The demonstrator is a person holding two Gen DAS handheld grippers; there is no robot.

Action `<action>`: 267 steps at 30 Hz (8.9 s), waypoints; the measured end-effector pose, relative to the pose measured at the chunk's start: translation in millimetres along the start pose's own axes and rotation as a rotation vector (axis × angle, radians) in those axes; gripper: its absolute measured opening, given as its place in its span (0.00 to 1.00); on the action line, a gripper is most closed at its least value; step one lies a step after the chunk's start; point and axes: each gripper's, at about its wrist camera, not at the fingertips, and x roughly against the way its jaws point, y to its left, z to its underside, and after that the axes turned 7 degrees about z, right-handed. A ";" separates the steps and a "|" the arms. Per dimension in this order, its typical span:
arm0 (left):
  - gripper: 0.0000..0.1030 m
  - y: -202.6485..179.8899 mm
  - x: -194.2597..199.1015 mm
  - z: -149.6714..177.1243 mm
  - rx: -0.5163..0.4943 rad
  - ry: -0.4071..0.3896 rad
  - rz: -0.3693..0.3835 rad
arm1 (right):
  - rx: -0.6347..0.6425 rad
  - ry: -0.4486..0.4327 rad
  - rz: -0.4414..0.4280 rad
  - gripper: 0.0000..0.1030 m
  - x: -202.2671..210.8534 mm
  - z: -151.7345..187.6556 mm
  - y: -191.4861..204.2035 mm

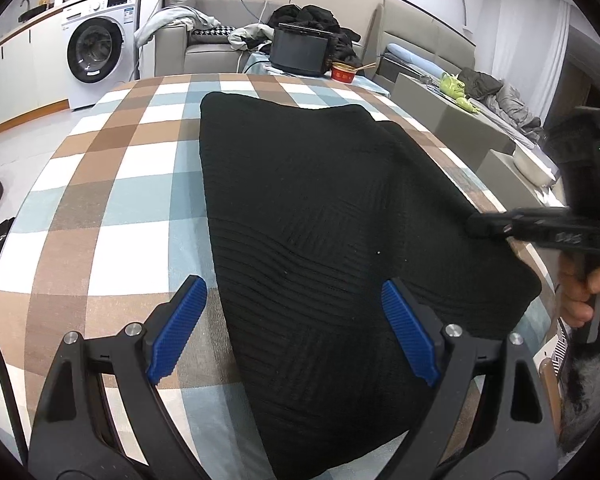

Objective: Fold small clothes

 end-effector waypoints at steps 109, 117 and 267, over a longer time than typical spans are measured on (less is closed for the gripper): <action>0.89 17.0 0.9 26.5 0.067 -0.012 -0.029 | -0.150 0.057 0.163 0.26 -113.5 -148.3 -61.5; 0.89 15.2 -3.2 25.3 0.062 -0.002 -0.018 | -0.036 0.082 0.134 0.08 -93.3 -102.6 -31.7; 0.99 21.9 55.2 -9.7 -0.023 -0.335 -0.173 | 0.050 -0.393 0.199 1.00 37.6 4.0 23.9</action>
